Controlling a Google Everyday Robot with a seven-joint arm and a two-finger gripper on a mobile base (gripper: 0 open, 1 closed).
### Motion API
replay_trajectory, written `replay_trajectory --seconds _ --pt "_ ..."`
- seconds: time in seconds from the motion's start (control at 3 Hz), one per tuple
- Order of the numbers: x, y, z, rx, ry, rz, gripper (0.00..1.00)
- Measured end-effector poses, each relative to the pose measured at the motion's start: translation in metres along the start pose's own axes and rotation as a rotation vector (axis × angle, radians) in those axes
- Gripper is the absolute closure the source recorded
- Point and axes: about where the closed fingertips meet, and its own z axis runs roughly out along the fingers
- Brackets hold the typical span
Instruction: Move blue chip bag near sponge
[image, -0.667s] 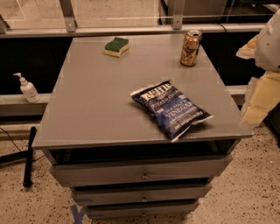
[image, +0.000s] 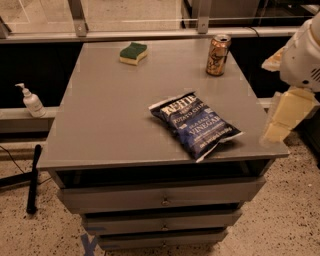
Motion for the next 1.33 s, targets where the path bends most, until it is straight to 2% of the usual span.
replay_trajectory --seconds 0.33,0.67,1.33 --pt "-0.003 -0.012 0.038 -0.017 -0.047 0.032 0.00" --pt "-0.007 -0.013 0.069 -0.050 -0.081 0.067 0.00" --pt "-0.031 0.014 0.111 -0.140 -0.148 0.113 0.00"
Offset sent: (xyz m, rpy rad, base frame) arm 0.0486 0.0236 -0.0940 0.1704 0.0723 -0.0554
